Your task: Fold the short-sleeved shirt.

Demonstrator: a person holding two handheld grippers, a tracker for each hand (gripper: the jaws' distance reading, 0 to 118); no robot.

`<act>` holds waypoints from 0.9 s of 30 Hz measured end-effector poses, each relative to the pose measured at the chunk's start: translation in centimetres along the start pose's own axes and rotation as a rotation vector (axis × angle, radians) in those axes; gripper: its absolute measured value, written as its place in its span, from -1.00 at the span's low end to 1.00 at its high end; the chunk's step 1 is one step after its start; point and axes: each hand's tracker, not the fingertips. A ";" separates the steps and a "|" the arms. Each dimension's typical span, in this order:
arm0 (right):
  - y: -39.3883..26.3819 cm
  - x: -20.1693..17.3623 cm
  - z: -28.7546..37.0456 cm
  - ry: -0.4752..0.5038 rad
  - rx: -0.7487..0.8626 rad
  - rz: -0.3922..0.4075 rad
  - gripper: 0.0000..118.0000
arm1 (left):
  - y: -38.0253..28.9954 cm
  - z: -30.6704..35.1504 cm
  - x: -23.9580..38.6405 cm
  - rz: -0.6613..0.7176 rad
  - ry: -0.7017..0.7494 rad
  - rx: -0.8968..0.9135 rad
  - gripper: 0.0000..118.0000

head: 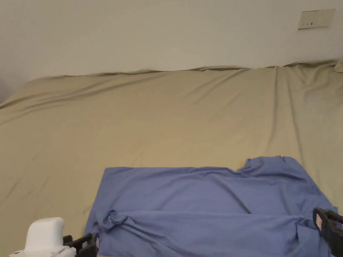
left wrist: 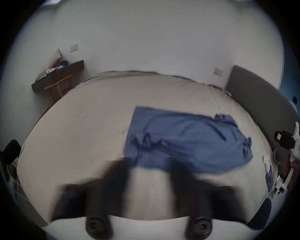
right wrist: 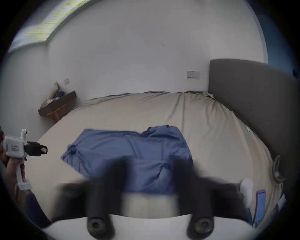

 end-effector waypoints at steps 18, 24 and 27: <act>-1.6 -0.9 0.1 0.055 -0.079 -0.071 -0.97 | -0.5 -15.9 -1.8 -0.044 0.174 -0.227 0.99; -2.6 1.1 -1.1 -0.006 -0.144 -0.065 -0.97 | -0.5 -17.1 -1.8 -0.068 0.198 -0.229 0.47; -3.9 4.1 -3.3 -0.072 -0.203 -0.062 -0.97 | -0.2 -14.8 -1.7 -0.030 0.087 -0.156 -0.84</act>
